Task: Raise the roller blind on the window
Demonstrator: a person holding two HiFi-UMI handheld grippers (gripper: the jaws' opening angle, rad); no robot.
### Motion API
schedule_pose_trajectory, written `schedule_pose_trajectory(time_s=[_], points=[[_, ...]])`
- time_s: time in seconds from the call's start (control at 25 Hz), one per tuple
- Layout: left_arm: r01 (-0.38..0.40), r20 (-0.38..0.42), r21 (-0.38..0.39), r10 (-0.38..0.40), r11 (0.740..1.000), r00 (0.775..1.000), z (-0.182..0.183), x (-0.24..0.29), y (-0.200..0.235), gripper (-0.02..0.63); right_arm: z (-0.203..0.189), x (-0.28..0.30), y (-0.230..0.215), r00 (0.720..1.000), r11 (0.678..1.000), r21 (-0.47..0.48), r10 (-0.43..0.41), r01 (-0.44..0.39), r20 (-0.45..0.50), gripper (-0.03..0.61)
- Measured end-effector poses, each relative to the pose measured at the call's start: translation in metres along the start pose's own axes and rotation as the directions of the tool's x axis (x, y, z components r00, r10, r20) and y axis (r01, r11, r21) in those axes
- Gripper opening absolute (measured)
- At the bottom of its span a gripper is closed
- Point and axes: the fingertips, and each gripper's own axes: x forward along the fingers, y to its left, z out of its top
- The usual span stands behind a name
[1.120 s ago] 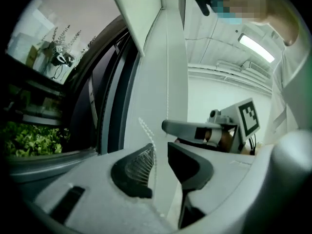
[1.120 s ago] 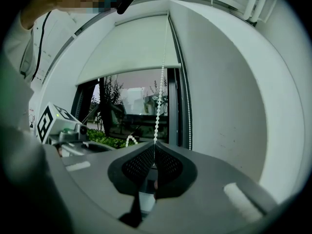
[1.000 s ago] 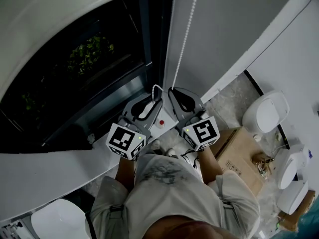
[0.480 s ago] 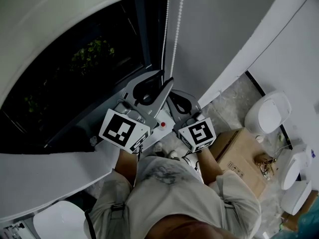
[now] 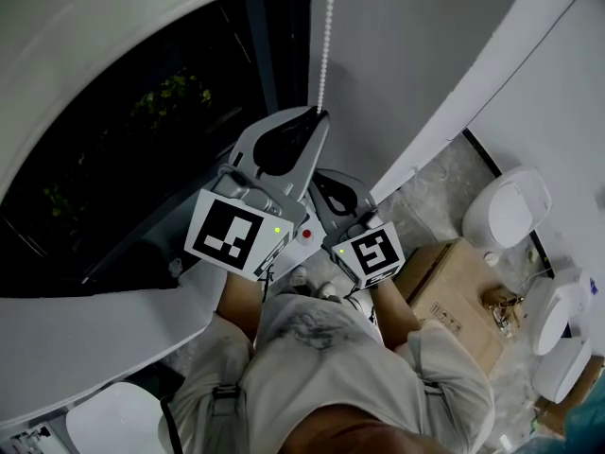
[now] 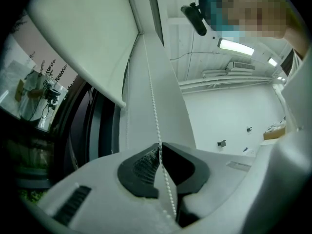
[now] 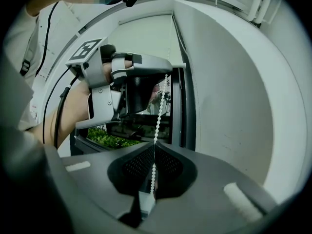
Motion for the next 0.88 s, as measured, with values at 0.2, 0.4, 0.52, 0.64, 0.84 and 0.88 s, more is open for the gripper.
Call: schedule_pose_trajectory(time_s=[0.2, 0.4, 0.52, 0.64, 0.84, 0.88], points=[[-0.013, 0.016, -0.008, 0.013, 1.0, 1.0, 0.001, 0.002, 0.002, 0.014, 0.006, 0.004, 0.0, 0.999, 0.999, -0.037, 0.014, -0.012, 0.046, 0.011], [-0.005, -0.041, -0.035, 0.004, 0.999, 0.999, -0.022, -0.001, 0.004, 0.012, -0.015, 0.005, 0.0, 1.0, 1.0, -0.018, 0.008, -0.009, -0.019, 0.011], [-0.009, -0.015, -0.057, 0.008, 0.998, 1.0, -0.025, -0.001, 0.005, 0.012, -0.027, 0.006, 0.0, 0.999, 1.0, -0.01, 0.005, -0.006, -0.044, 0.011], [-0.011, -0.023, -0.072, 0.009, 0.997, 1.0, -0.036, -0.002, 0.005, 0.012, -0.04, 0.007, 0.0, 0.997, 1.0, 0.002, 0.003, -0.003, -0.076, 0.011], [-0.016, -0.056, -0.099, 0.011, 0.995, 0.998, -0.057, -0.006, 0.005, 0.012, -0.059, 0.008, 0.002, 0.994, 1.0, 0.014, 0.006, -0.004, -0.109, 0.011], [-0.017, -0.06, -0.103, 0.011, 0.995, 0.998, -0.059, -0.007, 0.004, 0.012, -0.061, 0.008, 0.003, 0.994, 1.0, 0.016, 0.006, -0.004, -0.113, 0.011]])
